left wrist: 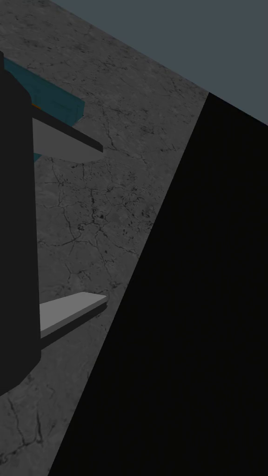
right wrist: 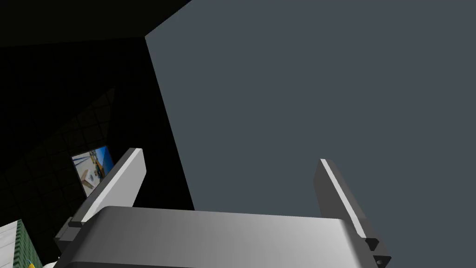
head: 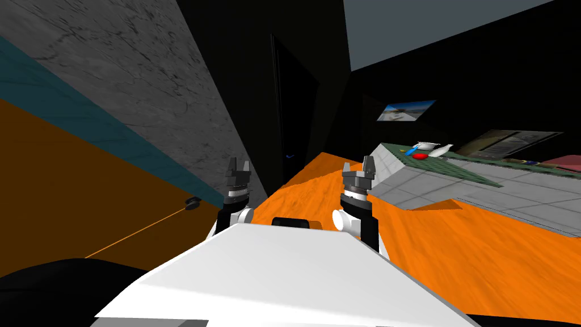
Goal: Pull the door open
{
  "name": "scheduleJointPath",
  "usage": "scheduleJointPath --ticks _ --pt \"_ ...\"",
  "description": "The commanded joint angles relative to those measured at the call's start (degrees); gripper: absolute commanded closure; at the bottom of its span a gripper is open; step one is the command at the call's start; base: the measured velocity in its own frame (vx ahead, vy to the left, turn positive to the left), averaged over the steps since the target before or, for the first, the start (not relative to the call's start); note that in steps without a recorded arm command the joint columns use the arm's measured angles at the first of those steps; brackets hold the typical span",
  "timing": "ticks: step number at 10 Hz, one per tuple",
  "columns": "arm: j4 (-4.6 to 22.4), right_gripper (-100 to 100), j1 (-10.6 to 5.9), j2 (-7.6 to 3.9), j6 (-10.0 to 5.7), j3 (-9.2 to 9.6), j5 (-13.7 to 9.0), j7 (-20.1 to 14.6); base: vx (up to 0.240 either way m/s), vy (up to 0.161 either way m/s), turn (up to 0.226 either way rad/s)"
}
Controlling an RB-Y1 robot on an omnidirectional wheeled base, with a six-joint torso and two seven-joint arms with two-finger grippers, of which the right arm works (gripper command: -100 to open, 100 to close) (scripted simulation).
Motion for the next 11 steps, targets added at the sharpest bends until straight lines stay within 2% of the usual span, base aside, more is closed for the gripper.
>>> scheduleJointPath --ticks 1,11 --pt "1.77 -100 -0.61 -0.53 -0.41 0.05 -0.07 -0.25 0.039 -0.016 0.145" --pt "16.88 -100 -5.83 -3.95 -3.92 0.44 -0.63 -2.4 0.084 -0.041 0.142"
